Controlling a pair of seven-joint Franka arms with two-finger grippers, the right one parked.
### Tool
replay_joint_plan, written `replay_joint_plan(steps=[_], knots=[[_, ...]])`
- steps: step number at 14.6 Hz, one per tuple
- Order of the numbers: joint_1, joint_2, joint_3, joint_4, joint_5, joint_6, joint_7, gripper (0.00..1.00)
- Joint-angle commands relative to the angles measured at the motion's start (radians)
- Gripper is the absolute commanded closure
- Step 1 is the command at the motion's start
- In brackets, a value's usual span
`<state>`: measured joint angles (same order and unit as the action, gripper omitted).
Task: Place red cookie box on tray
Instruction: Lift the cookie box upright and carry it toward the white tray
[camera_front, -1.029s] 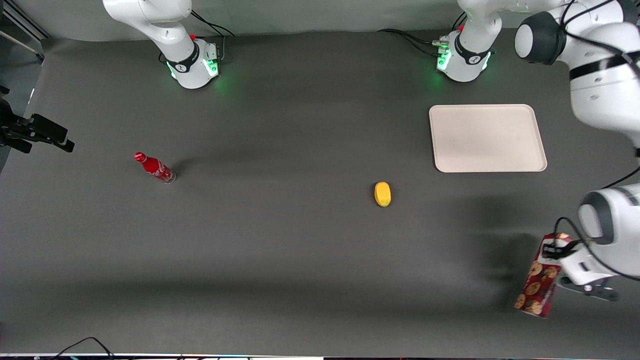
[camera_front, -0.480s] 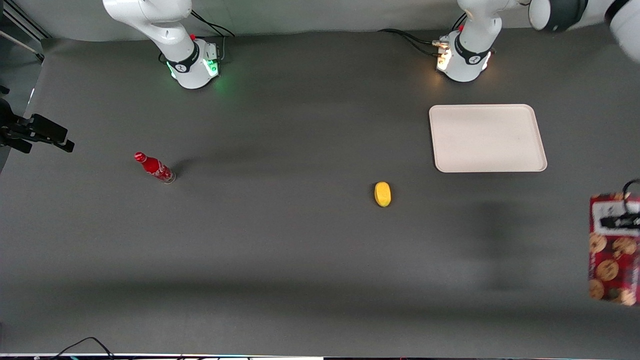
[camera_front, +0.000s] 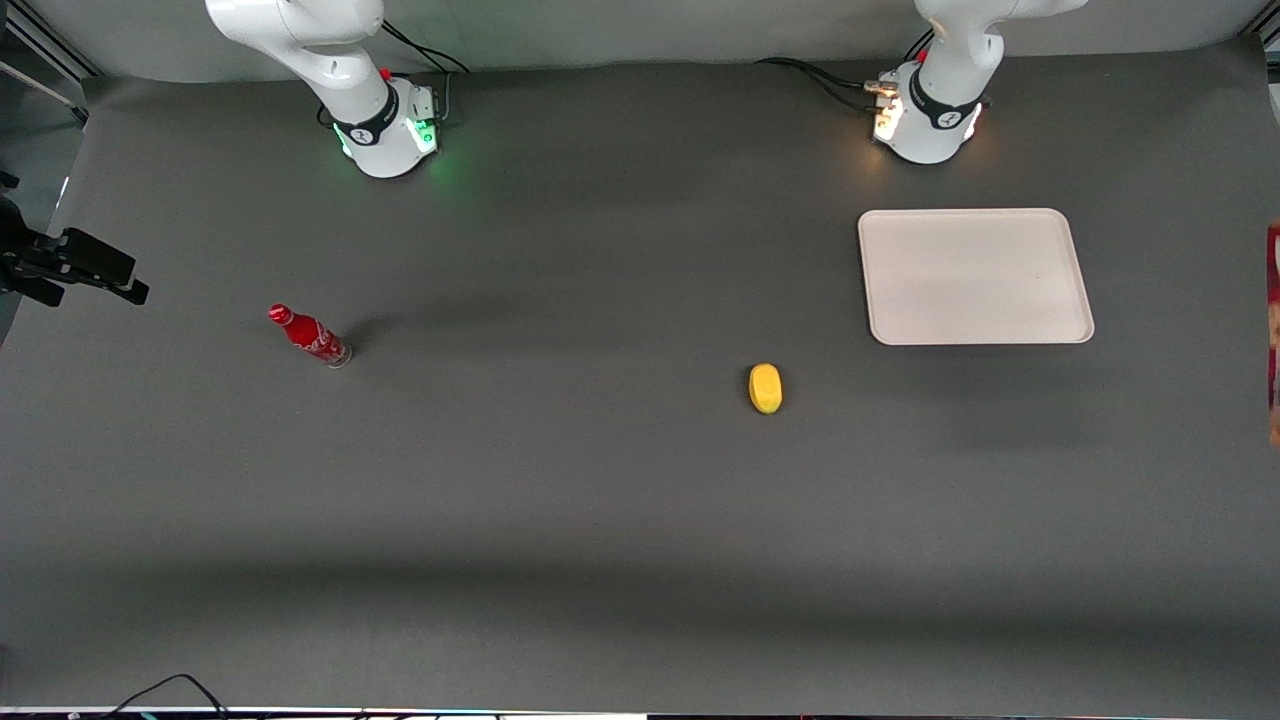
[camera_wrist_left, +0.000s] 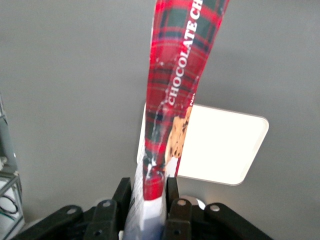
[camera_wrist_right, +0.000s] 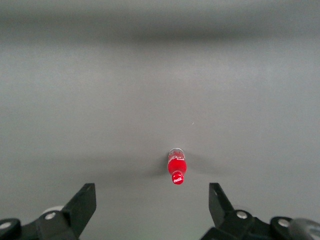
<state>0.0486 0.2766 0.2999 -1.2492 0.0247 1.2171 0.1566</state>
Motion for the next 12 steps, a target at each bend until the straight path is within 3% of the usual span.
replay_joint_plan(steps=[1, 4, 10, 12], knots=[[-0.024, -0.311, 0.004, -0.498, 0.070, 0.198, -0.008, 1.00], [-0.022, -0.422, 0.045, -0.761, 0.086, 0.382, -0.008, 1.00], [-0.019, -0.485, 0.088, -1.171, 0.141, 0.782, -0.008, 1.00], [-0.018, -0.491, 0.128, -1.277, 0.191, 0.898, -0.008, 1.00]])
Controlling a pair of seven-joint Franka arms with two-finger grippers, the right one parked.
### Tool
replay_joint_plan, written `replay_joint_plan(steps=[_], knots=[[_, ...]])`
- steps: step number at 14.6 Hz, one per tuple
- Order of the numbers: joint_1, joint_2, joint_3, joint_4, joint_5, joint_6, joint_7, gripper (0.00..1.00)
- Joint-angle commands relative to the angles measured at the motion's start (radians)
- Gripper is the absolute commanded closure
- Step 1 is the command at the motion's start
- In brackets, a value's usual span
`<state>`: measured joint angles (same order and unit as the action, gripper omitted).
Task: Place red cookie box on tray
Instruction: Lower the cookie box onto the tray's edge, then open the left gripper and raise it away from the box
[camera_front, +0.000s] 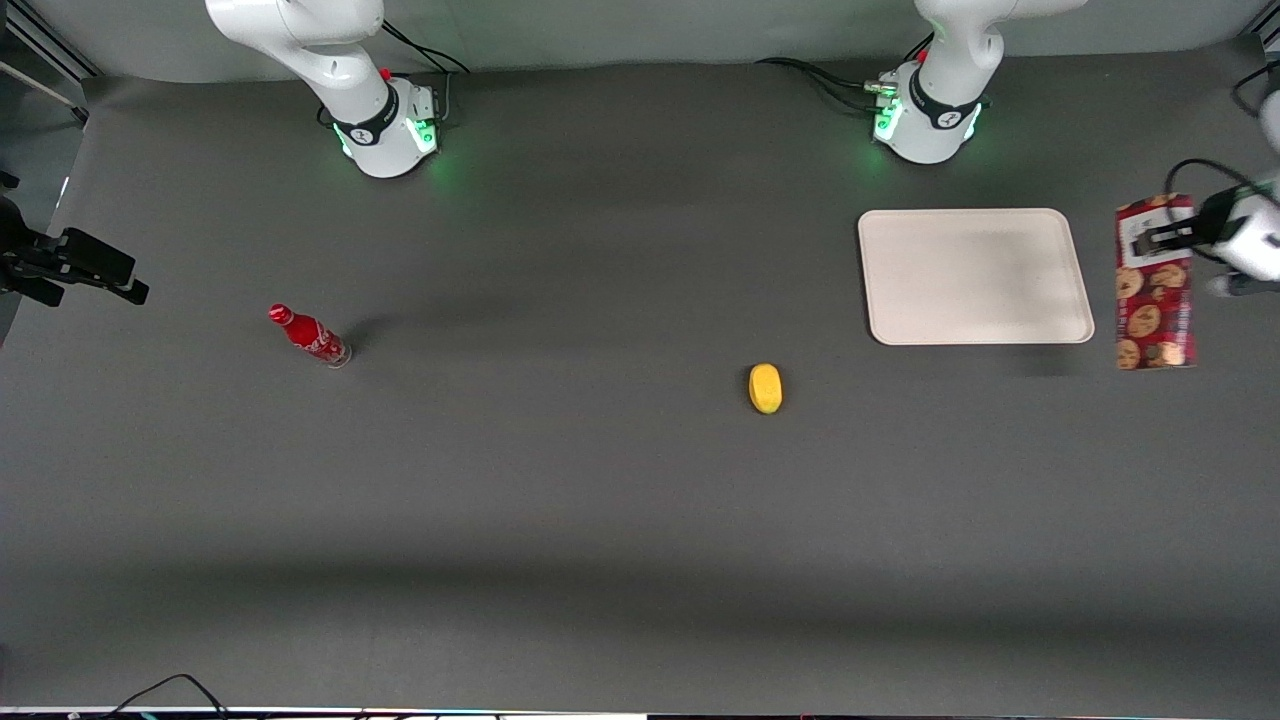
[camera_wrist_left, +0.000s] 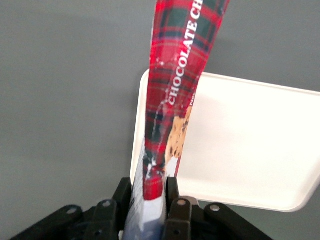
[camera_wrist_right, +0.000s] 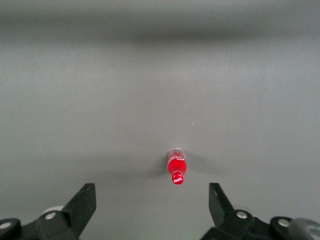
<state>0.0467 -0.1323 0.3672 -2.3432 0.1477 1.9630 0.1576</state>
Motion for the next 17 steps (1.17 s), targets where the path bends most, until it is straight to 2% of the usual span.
replay_joint_plan(steps=[1, 3, 10, 11, 12, 17], knots=[[-0.016, -0.090, 0.097, -0.232, 0.091, 0.212, -0.007, 1.00], [-0.016, -0.092, 0.159, -0.335, 0.116, 0.363, -0.007, 1.00], [-0.005, -0.083, 0.182, -0.438, 0.121, 0.507, 0.045, 1.00], [-0.007, -0.067, 0.211, -0.436, 0.125, 0.510, 0.097, 0.83], [-0.008, -0.052, 0.220, -0.433, 0.136, 0.516, 0.156, 0.01], [-0.007, -0.073, 0.240, -0.409, 0.136, 0.469, 0.180, 0.00]])
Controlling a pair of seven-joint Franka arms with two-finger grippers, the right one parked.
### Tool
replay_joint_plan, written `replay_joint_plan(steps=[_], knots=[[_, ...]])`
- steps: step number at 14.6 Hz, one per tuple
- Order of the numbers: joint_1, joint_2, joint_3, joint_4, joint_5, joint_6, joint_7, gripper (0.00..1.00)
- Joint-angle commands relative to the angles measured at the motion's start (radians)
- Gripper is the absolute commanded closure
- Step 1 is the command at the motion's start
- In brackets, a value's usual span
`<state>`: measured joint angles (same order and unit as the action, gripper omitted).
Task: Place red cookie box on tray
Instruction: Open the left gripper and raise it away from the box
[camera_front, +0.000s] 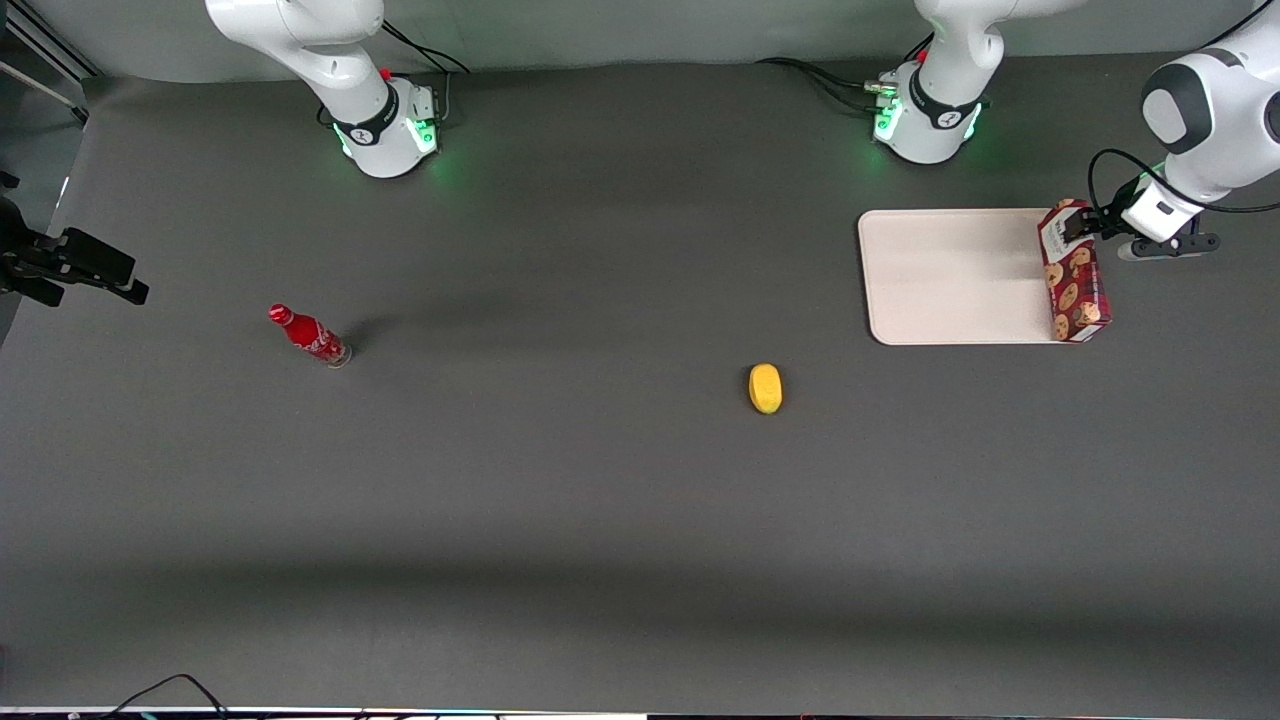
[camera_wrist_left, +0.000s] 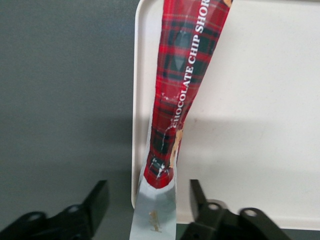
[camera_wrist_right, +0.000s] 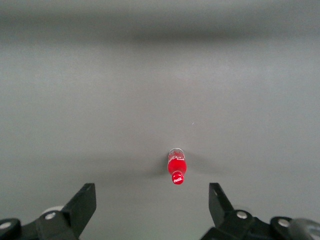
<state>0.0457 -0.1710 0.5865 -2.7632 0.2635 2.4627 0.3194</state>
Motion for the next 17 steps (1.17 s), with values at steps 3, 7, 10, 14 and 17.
replay_joint_plan(steps=[3, 7, 10, 14, 17], knots=[[-0.013, -0.064, 0.010, 0.152, 0.020, -0.231, 0.007, 0.00], [-0.029, -0.099, -0.064, 0.389, -0.038, -0.482, 0.015, 0.00], [-0.030, -0.058, -0.180, 0.604, -0.163, -0.661, 0.010, 0.00], [-0.030, 0.054, -0.341, 0.891, -0.239, -0.835, -0.083, 0.00], [-0.030, 0.108, -0.502, 1.020, -0.253, -0.884, -0.205, 0.00]])
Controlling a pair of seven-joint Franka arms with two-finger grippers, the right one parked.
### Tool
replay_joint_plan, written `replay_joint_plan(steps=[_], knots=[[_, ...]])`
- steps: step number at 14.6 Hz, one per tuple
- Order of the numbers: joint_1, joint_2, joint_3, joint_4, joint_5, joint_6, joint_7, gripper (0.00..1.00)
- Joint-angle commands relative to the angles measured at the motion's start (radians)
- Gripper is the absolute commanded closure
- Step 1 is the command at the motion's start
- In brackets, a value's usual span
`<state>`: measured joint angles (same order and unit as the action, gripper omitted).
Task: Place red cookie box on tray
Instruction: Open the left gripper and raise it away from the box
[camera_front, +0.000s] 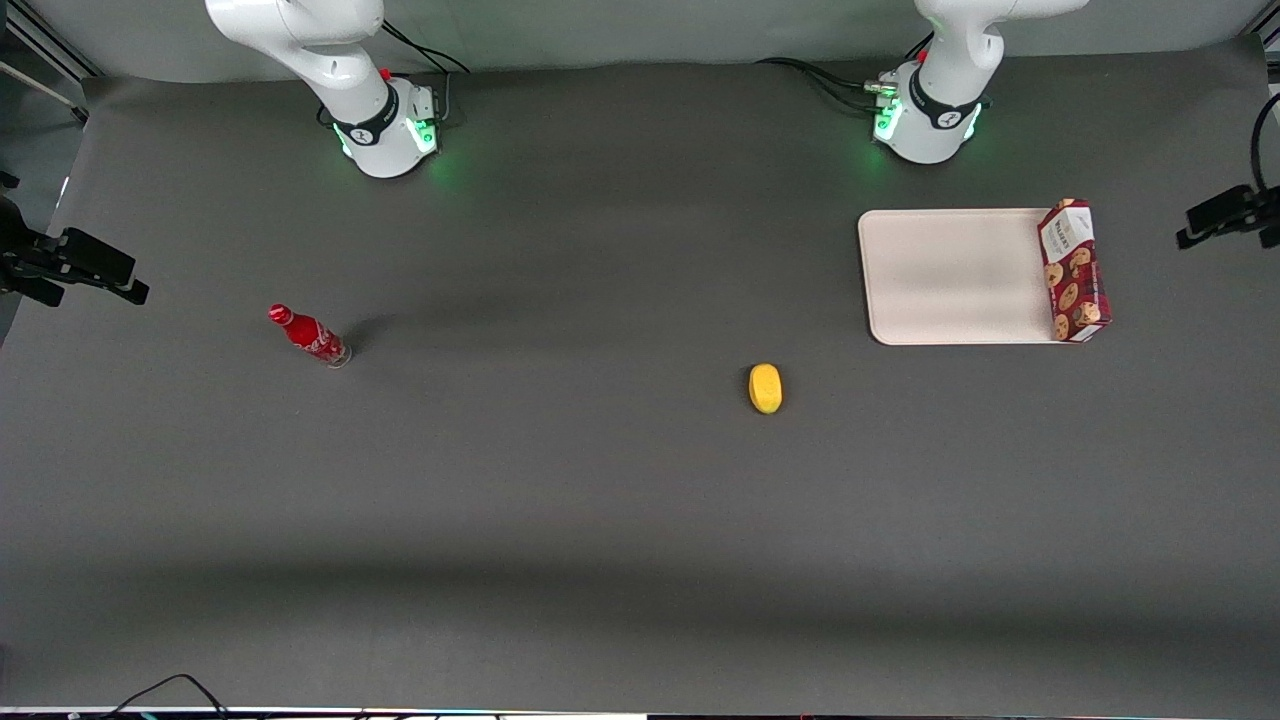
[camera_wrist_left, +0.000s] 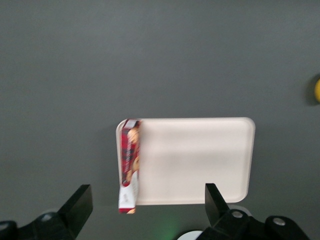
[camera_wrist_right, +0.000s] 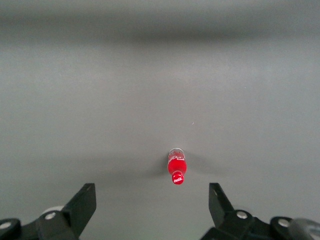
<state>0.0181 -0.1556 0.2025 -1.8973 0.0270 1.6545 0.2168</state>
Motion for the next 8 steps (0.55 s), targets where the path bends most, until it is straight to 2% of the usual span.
replay_joint_plan(steps=[1, 4, 8], knots=[[-0.003, 0.099, -0.164, 0.173, -0.016, -0.078, -0.146, 0.00], [-0.004, 0.100, -0.205, 0.205, -0.065, -0.107, -0.178, 0.00], [-0.003, 0.132, -0.207, 0.280, -0.070, -0.150, -0.178, 0.00]])
